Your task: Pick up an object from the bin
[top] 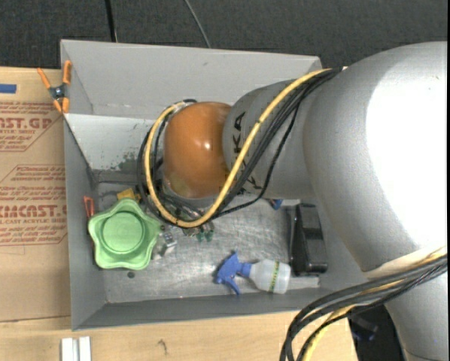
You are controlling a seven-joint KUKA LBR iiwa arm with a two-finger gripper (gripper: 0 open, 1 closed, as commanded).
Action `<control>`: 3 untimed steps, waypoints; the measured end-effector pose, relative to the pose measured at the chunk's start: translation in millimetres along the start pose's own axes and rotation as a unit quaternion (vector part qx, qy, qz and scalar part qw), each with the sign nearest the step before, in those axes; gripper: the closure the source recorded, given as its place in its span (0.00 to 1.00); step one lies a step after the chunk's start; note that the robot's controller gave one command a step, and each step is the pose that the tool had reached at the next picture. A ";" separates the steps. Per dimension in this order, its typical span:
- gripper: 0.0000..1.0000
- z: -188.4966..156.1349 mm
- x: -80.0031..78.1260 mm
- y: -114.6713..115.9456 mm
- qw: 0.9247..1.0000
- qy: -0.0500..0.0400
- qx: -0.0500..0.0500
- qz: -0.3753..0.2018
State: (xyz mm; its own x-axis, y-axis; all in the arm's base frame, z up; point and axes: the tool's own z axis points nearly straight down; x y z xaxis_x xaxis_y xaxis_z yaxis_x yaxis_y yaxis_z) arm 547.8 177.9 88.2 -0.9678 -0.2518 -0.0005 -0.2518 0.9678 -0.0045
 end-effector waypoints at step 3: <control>1.00 -9.8 0.9 0.6 1.000 0.001 -0.001 0.000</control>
Offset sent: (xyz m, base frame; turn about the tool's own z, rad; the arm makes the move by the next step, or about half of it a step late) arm -0.0001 0.0000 0.0267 0.0000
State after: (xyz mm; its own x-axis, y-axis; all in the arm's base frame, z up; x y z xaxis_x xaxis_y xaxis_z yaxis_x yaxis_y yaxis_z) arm 546.8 178.3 98.0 -0.9678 -0.2517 0.0019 -0.2517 0.9678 -0.0018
